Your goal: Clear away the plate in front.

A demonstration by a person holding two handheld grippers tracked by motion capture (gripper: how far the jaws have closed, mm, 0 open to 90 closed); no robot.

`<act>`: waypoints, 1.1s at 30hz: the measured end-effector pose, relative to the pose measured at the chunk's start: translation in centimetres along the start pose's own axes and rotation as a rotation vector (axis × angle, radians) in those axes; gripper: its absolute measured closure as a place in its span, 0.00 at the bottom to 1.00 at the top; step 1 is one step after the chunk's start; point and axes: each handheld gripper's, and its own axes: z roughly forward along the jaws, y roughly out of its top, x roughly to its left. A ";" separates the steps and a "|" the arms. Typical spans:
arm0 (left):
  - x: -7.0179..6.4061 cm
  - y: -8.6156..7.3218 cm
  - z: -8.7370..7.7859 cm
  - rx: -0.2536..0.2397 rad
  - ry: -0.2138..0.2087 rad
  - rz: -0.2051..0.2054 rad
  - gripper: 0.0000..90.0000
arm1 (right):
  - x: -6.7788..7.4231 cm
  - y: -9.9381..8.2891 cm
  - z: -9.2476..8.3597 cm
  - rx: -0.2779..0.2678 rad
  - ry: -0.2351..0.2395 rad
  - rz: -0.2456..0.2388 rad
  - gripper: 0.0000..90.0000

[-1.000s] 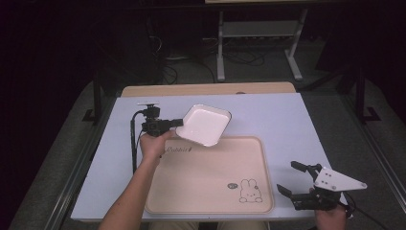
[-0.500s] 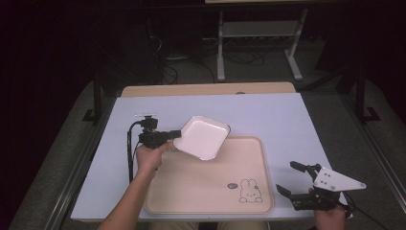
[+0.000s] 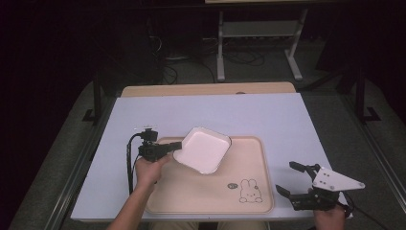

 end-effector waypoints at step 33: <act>-2.5 -5.8 -0.3 0.044 0.293 0.088 0.96 | 0.2 0.1 0.1 0.006 -0.002 -0.010 0.15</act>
